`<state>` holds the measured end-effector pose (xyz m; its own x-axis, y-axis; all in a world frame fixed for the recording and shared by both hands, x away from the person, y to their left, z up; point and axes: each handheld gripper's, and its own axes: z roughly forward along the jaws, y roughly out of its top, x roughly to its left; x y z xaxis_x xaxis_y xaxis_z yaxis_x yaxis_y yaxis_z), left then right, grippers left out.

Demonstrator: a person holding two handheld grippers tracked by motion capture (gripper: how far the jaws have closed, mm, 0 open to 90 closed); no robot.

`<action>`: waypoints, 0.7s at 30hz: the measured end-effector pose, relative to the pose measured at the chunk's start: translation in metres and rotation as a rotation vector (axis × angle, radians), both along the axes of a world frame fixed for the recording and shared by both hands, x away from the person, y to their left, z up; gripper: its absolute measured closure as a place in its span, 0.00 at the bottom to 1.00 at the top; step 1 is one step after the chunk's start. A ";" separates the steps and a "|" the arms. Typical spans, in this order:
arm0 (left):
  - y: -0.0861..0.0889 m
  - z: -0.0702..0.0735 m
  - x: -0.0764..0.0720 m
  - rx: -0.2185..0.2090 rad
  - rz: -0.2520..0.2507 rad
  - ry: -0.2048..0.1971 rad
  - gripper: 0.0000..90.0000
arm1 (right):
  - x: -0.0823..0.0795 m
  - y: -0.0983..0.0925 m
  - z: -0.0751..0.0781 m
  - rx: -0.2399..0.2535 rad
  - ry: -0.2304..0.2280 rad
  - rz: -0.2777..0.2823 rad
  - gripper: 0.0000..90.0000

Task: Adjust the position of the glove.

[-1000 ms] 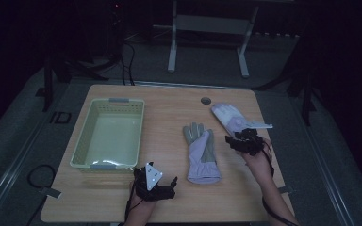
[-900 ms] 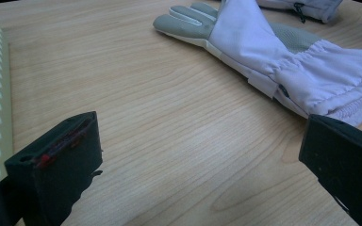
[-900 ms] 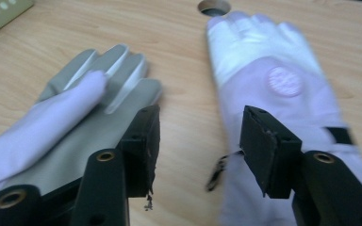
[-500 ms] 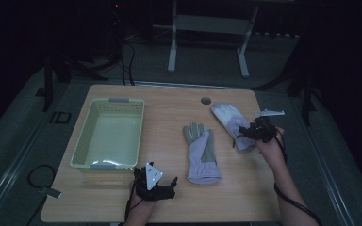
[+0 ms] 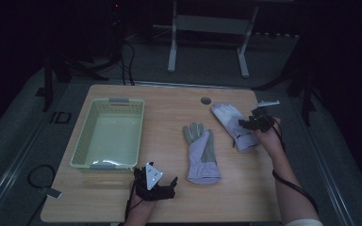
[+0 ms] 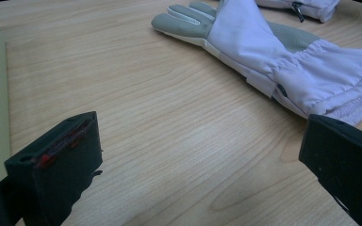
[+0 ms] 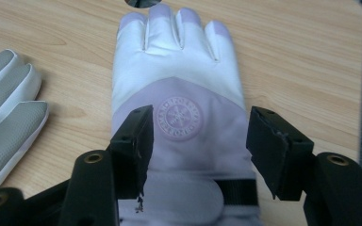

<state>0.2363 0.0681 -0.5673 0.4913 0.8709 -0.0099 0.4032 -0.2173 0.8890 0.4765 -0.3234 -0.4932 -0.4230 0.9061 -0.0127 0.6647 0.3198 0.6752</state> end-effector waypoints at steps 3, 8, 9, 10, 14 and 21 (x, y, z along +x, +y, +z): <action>0.000 0.000 0.000 -0.001 0.000 0.000 0.00 | 0.009 0.004 -0.006 0.015 0.024 -0.009 0.41; 0.000 0.000 0.000 0.001 0.001 0.000 0.00 | 0.019 0.009 -0.015 0.003 0.056 -0.017 0.41; 0.000 0.000 0.000 -0.001 0.000 0.001 0.00 | 0.023 0.011 -0.021 -0.002 0.070 -0.001 0.40; 0.000 0.000 0.000 -0.001 0.000 0.001 0.00 | 0.023 0.011 -0.021 -0.002 0.070 -0.001 0.40; 0.000 0.000 0.000 -0.007 -0.001 0.002 0.00 | 0.028 0.009 -0.031 0.047 0.128 0.022 0.53; 0.000 0.000 0.000 -0.001 -0.002 0.002 0.00 | 0.027 0.008 -0.036 0.075 0.146 0.040 0.69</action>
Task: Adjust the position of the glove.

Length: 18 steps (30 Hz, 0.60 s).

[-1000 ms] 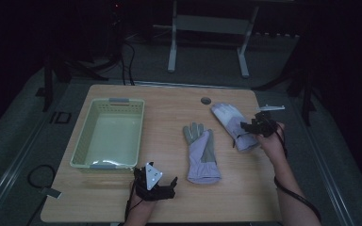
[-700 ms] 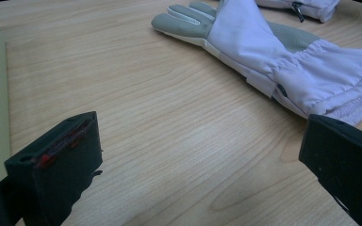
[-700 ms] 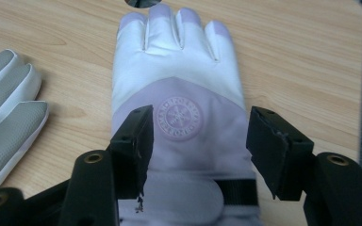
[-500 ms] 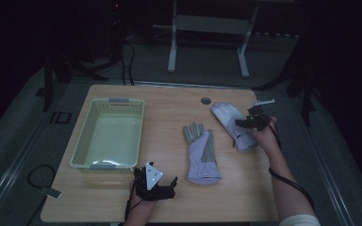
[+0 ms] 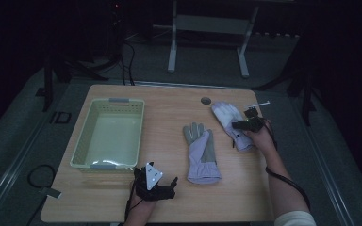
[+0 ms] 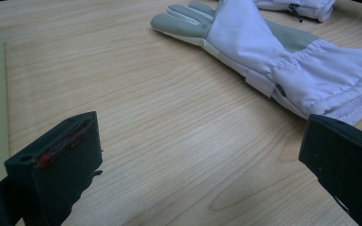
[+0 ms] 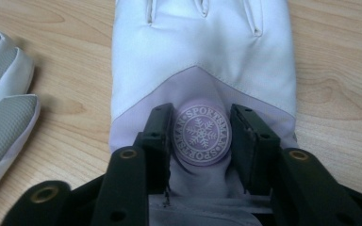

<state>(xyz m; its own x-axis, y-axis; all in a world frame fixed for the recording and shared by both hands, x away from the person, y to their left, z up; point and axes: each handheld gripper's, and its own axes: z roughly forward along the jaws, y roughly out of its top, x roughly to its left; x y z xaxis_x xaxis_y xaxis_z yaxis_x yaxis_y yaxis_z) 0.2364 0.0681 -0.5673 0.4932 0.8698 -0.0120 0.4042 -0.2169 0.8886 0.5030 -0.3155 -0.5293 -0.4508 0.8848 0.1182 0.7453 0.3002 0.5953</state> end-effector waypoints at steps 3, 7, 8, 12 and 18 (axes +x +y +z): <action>0.000 0.000 0.000 0.003 0.001 0.000 0.00 | -0.002 0.004 0.001 -0.025 -0.009 0.000 0.75; 0.000 0.000 0.000 -0.003 0.002 0.002 0.00 | -0.008 0.009 0.004 -0.043 -0.035 -0.035 0.84; 0.000 0.000 0.000 -0.003 0.001 0.002 0.00 | -0.012 0.010 0.008 -0.049 -0.050 -0.053 0.86; 0.000 0.000 0.000 -0.006 0.005 -0.003 0.00 | -0.020 0.010 0.014 -0.043 -0.052 -0.080 0.87; 0.000 0.000 0.000 -0.004 0.011 -0.004 0.00 | -0.036 0.009 0.025 -0.029 -0.087 -0.104 0.87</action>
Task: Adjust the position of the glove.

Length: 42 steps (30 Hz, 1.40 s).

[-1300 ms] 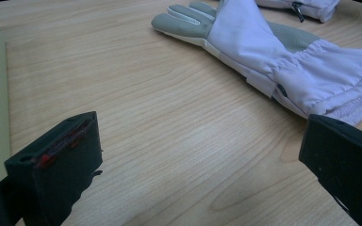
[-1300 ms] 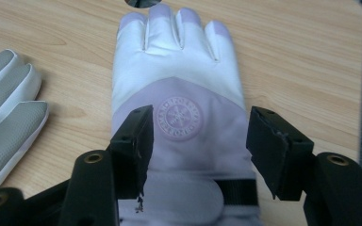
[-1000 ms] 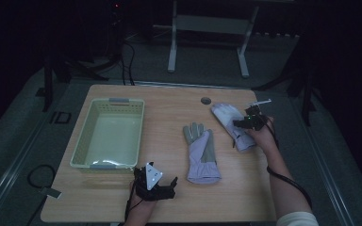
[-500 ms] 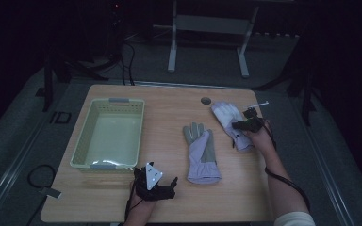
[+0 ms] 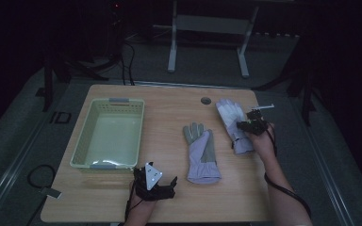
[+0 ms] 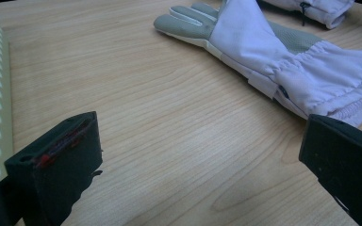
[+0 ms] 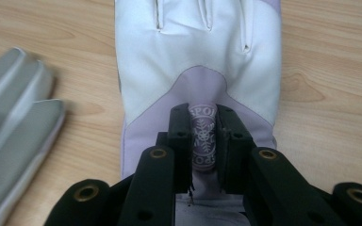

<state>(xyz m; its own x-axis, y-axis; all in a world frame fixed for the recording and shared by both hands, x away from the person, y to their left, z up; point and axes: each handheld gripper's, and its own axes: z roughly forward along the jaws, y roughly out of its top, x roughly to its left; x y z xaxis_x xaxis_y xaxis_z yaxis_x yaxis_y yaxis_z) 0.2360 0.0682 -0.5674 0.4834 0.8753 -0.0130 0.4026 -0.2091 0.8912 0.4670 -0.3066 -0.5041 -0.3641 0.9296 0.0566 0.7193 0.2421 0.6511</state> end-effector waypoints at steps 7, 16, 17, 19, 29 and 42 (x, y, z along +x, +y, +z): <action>0.000 0.000 0.000 0.001 0.002 0.001 0.00 | -0.032 0.002 0.027 -0.012 -0.036 -0.109 0.87; 0.001 0.000 0.000 -0.009 0.003 0.002 0.00 | -0.073 0.003 0.046 -0.037 -0.066 -0.206 0.87; 0.001 0.000 0.000 -0.005 0.002 0.001 0.00 | -0.077 0.002 0.048 -0.034 -0.074 -0.219 0.87; 0.000 0.000 0.000 0.000 0.001 -0.002 0.00 | -0.086 0.005 0.048 -0.063 -0.092 -0.230 0.87; 0.000 0.000 -0.001 0.001 0.001 -0.005 0.00 | -0.115 -0.001 0.034 -0.003 -0.047 -0.277 0.87; 0.000 0.000 0.000 0.006 -0.001 -0.003 0.00 | -0.120 -0.002 0.008 0.047 0.026 -0.300 0.86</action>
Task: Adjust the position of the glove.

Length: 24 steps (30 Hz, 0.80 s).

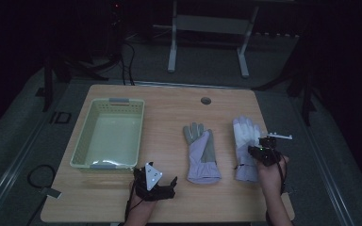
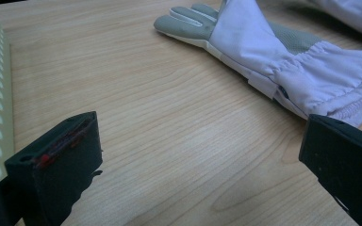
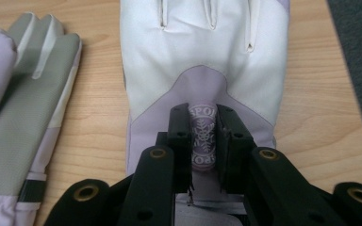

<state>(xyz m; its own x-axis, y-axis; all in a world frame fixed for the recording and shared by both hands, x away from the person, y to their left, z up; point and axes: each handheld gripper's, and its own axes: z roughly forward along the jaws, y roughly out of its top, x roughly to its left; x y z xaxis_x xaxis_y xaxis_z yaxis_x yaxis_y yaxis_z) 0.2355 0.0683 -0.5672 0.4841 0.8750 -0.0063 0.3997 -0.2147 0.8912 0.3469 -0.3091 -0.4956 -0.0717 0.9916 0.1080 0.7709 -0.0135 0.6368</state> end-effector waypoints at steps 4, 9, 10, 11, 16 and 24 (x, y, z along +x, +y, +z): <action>0.000 0.000 0.000 0.001 -0.001 0.001 0.00 | 0.008 0.005 -0.022 -0.011 0.034 -0.014 0.83; 0.000 0.000 0.000 -0.003 -0.002 0.001 0.00 | 0.011 0.004 -0.027 -0.004 0.030 -0.010 0.81; 0.000 0.000 0.000 0.000 -0.003 0.001 0.00 | 0.012 0.003 -0.027 -0.003 0.031 -0.003 0.80; 0.000 0.000 0.000 0.000 -0.003 0.001 0.00 | 0.013 0.003 -0.026 -0.006 0.031 0.002 0.79; 0.000 0.000 0.001 0.001 -0.003 0.003 0.00 | 0.013 0.000 -0.024 0.010 0.024 0.027 0.67; 0.000 0.000 0.000 0.002 -0.005 0.002 0.00 | 0.020 -0.012 -0.011 -0.016 -0.002 0.199 0.56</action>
<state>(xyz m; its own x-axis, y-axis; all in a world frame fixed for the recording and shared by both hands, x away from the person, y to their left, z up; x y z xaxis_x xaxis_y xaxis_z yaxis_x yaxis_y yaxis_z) 0.2358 0.0678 -0.5673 0.4885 0.8725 -0.0057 0.4002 -0.2183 0.8900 0.3665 -0.3213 -0.5063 -0.2665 0.9594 0.0921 0.7559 0.1488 0.6375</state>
